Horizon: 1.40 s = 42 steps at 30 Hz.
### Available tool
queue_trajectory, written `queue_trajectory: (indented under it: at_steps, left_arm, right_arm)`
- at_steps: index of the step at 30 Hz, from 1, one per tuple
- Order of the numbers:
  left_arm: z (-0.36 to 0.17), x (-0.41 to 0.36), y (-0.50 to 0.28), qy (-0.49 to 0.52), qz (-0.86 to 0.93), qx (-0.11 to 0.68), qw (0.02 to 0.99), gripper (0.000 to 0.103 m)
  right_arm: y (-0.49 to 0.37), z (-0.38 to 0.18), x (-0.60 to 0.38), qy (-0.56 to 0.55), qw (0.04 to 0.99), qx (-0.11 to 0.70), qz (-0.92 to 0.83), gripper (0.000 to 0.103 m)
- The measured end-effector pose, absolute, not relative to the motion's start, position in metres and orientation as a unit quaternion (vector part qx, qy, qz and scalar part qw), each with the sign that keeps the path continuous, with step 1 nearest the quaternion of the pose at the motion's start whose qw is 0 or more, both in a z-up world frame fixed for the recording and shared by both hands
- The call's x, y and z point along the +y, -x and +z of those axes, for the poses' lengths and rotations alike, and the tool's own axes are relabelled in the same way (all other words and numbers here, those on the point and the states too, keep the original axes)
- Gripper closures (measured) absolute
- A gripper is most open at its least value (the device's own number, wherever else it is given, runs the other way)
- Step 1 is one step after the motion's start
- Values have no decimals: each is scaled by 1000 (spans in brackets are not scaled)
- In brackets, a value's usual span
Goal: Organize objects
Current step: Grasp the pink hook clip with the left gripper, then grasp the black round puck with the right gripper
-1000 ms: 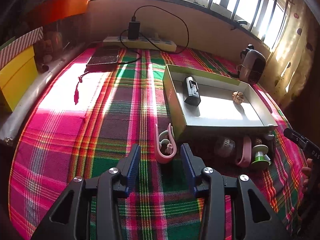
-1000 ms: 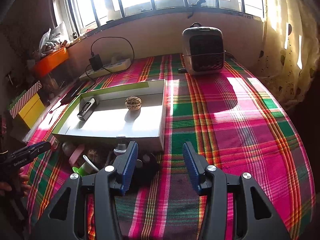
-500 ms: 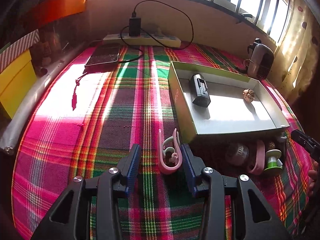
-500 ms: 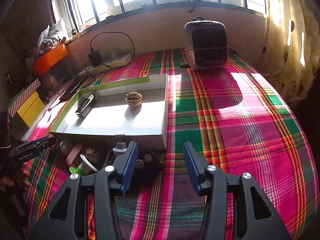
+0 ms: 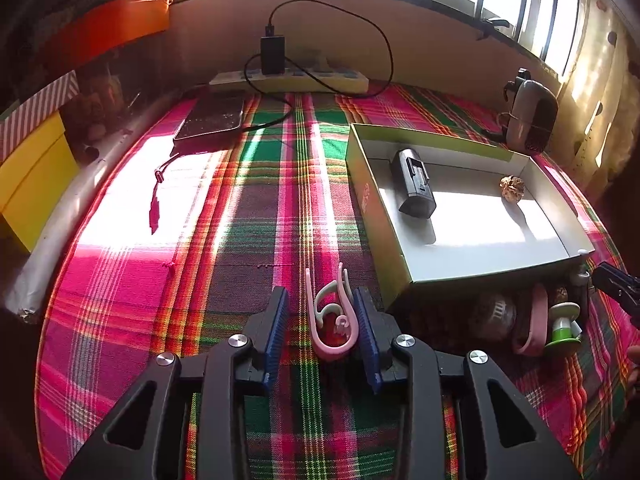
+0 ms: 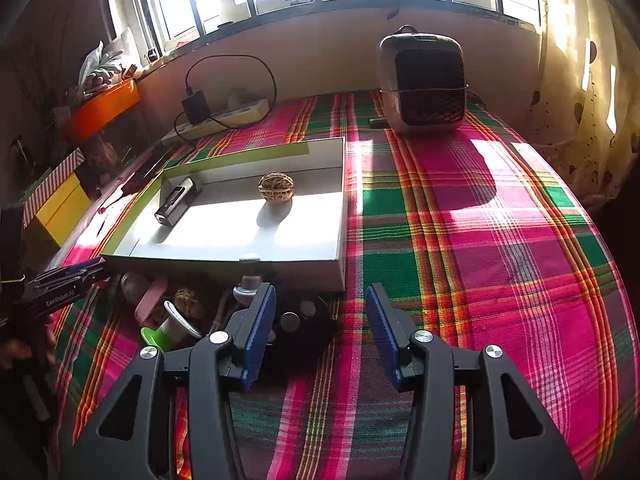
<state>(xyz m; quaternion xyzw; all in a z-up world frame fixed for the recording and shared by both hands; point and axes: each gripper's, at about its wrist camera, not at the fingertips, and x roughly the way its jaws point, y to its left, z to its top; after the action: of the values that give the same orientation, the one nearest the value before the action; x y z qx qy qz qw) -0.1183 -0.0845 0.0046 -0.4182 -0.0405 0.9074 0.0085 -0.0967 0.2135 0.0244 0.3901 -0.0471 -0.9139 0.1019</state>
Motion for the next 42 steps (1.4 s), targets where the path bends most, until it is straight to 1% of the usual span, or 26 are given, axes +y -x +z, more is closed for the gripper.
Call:
queue_trajectory:
  at_steps: [5, 18, 26, 30, 42]
  left_arm:
    - [4, -90, 117, 416, 907, -58, 7, 81]
    - [4, -90, 112, 415, 907, -63, 13, 81]
    - [4, -91, 113, 415, 907, -63, 13, 81]
    - [4, -91, 113, 415, 907, -64, 13, 81]
    - [4, -91, 113, 415, 907, -61, 12, 81]
  right_arm:
    - [97, 21, 209, -398, 107, -48, -910, 55]
    - [94, 18, 198, -404, 124, -41, -906, 55]
    - [95, 16, 185, -410, 120, -5, -904, 55]
    - [99, 13, 179, -417, 98, 34, -903, 55]
    - [107, 8, 181, -433, 90, 47, -896, 55]
